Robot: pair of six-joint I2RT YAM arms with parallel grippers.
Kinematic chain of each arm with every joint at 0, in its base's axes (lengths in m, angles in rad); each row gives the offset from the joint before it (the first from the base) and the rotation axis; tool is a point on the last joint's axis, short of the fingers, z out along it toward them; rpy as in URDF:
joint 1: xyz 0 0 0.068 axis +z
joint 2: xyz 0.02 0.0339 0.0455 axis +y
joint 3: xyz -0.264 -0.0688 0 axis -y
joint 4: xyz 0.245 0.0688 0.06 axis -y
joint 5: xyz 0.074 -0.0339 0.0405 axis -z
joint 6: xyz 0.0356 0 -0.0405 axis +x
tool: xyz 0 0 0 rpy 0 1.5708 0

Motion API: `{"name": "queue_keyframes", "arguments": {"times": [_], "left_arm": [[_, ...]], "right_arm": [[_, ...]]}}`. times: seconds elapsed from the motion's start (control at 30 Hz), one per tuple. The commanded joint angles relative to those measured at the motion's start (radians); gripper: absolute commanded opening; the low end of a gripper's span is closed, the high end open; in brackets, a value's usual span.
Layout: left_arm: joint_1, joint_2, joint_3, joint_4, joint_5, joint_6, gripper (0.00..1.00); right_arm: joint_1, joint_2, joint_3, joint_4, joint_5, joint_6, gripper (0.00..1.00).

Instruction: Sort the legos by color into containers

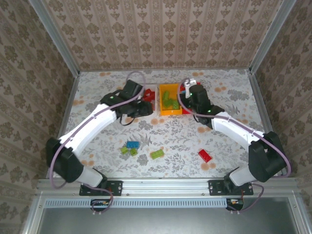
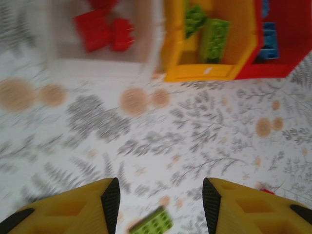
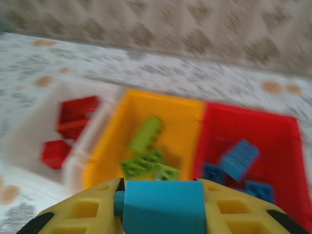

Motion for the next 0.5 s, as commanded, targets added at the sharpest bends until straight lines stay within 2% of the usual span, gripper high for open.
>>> {"name": "queue_keyframes", "arguments": {"times": [0.0, 0.23, 0.47], "left_arm": [[-0.029, 0.078, 0.089, 0.117, 0.034, 0.065, 0.51], [-0.091, 0.259, 0.273, 0.167, 0.063, 0.137, 0.51], [-0.113, 0.411, 0.445, 0.162, 0.062, 0.148, 0.52]], "right_arm": [[-0.069, 0.075, 0.087, -0.178, -0.027, 0.12, 0.26], [-0.188, 0.299, 0.287, -0.28, -0.066, 0.256, 0.26], [-0.208, 0.454, 0.455, -0.345, -0.108, 0.301, 0.26]]}}
